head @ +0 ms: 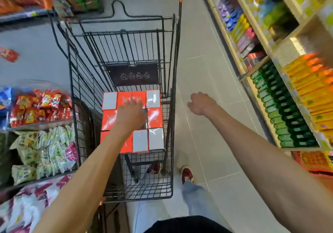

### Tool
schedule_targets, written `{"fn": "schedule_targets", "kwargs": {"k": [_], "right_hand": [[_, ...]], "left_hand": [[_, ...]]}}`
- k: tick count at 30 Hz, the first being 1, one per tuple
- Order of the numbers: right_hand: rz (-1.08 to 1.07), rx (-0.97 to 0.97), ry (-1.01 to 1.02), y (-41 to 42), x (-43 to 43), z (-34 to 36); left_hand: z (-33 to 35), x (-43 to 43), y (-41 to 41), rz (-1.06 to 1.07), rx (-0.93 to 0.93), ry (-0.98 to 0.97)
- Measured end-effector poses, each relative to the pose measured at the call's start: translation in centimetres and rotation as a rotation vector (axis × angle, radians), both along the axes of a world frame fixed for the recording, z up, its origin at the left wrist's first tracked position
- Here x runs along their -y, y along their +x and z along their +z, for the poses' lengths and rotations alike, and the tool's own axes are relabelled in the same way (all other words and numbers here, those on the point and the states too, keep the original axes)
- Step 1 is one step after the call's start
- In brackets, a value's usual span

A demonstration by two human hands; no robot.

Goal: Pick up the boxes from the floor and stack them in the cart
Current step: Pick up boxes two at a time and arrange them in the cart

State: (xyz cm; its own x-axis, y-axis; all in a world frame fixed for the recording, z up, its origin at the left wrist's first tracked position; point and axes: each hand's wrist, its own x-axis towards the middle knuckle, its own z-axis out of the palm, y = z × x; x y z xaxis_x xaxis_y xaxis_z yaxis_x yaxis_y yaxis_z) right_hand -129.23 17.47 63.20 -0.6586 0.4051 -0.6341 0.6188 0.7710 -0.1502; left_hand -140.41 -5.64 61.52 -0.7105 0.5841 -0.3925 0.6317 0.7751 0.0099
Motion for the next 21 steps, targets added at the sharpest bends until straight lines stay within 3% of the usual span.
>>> {"fn": "schedule_targets", "kwargs": {"k": [4,12,21], "right_hand": [[-0.058,-0.025,0.083,3.2,-0.4,3.6],[-0.39,-0.041,0.24,14.9,1.5,9.0],[-0.786,-0.027,0.269,34.1,7.6,13.3]], "left_hand": [[4.3,-3.2,0.1,-0.223,-0.053,-0.013],[9.4,-7.5,4.5,-0.631,-0.101,0.042],[13.7,-13.4,18.5,-1.093,-0.155,0.048]]}}
